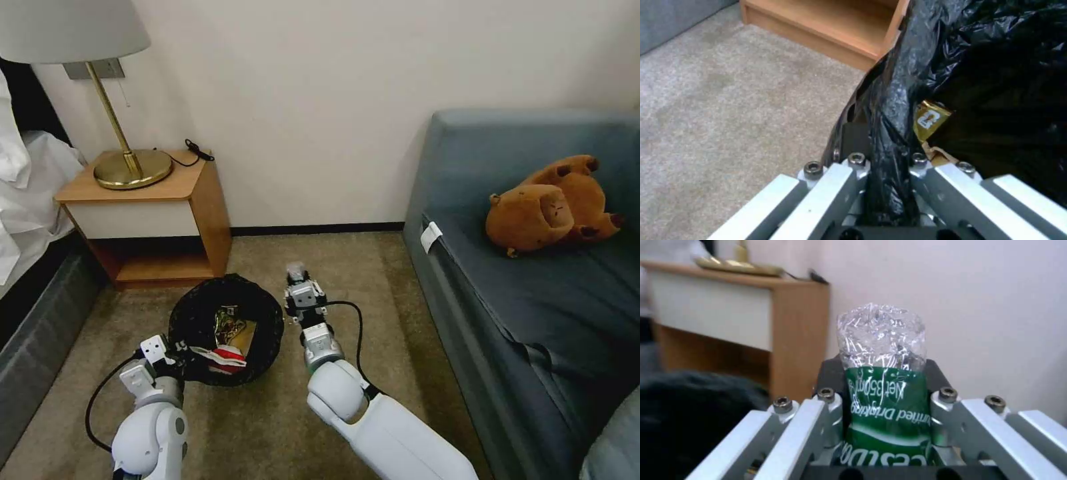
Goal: Pick up the trash bin, then pick up the garbage on the floor and place it into the trash bin.
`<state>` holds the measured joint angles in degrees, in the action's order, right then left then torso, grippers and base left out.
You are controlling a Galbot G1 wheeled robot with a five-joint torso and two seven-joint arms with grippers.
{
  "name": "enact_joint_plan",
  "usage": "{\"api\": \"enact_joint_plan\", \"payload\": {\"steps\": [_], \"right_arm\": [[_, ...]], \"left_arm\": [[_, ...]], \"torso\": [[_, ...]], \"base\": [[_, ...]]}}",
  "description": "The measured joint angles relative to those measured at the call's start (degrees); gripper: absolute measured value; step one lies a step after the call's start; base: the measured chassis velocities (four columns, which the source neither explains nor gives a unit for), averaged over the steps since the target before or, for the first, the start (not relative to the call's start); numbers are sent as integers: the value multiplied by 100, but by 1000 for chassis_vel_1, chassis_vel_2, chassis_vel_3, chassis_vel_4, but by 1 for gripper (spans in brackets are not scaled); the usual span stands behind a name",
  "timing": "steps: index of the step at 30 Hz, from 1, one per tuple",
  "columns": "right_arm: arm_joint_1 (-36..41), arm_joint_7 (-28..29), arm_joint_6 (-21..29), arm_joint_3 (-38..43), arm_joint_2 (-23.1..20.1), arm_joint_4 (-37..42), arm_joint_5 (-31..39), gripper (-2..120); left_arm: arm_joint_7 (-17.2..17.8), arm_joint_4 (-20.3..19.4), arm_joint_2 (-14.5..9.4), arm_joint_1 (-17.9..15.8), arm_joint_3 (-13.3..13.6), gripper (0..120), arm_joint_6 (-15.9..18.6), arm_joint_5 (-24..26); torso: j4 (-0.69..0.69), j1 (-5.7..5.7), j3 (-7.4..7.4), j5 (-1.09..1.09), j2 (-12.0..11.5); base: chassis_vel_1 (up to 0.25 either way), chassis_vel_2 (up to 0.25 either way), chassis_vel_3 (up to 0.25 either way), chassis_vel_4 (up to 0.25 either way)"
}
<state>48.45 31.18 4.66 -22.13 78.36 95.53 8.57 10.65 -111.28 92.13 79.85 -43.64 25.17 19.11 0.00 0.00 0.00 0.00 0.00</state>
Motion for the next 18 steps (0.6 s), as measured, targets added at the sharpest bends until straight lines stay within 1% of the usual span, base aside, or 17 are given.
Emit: {"api": "enact_joint_plan", "payload": {"steps": [8,14,18], "right_arm": [[-341,-23,-90,-488,127,87,140,22],[-474,-45,-155,-734,247,-60,132,22],[-743,-45,-219,-1023,307,-237,125,22]], "left_arm": [[20,16,0,-60,20,2,21,-13],[22,14,0,-58,-3,2,26,-18],[23,2,0,-47,-12,2,26,-17]], "torso": [[0,0,0,0,0],[0,0,0,0,0],[0,0,0,-1,0]], "base": [[0,0,0,0],[0,0,0,0],[0,0,0,0]]}}
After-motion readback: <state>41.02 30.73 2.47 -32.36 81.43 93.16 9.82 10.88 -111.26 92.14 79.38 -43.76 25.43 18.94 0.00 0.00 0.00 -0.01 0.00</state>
